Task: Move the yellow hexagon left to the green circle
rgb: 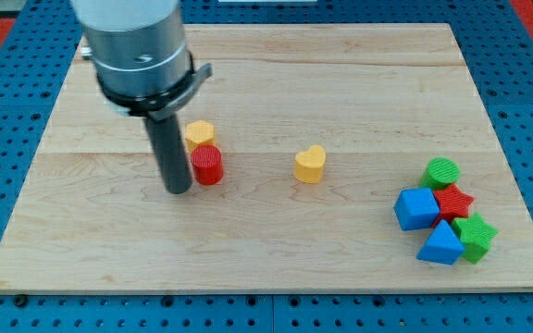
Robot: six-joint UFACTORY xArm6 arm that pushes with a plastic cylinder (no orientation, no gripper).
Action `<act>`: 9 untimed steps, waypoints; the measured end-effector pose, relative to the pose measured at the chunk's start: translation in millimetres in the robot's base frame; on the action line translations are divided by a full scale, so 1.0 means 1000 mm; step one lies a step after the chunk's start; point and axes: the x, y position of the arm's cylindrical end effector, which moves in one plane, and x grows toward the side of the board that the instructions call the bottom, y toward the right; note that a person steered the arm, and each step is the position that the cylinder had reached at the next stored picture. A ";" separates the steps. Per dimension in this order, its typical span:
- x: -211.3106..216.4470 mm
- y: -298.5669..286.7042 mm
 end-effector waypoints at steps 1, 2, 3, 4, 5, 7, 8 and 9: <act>0.006 -0.055; -0.024 -0.064; -0.063 -0.063; -0.078 -0.036; -0.080 0.009; -0.080 0.093; -0.080 0.136; -0.079 0.171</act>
